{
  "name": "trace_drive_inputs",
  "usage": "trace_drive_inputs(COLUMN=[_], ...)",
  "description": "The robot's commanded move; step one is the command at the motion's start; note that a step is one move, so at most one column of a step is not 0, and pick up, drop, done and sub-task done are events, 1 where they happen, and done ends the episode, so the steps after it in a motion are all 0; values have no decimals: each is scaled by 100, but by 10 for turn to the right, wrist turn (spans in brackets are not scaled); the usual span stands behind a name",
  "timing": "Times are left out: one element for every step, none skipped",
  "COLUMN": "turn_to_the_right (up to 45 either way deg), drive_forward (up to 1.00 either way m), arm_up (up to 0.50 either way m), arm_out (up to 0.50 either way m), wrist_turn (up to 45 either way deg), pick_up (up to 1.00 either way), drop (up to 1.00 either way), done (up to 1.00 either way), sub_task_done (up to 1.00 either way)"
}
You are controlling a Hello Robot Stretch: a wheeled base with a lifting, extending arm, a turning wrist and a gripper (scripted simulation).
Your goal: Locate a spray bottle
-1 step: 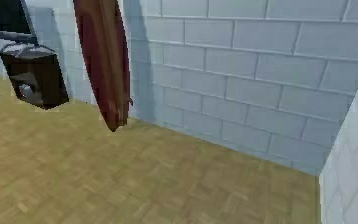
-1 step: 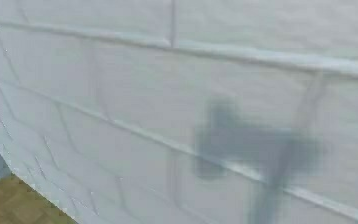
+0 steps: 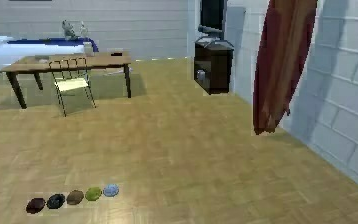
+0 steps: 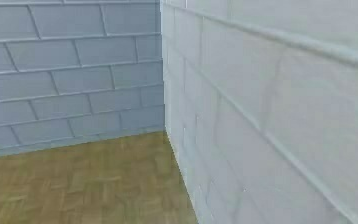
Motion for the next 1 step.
trace_drive_inputs(turn_to_the_right=[-450], drive_forward=[0], arm_up=[0], arm_out=[0], wrist_turn=[0], pick_up=[0], drop=[0], done=[0], sub_task_done=[0])
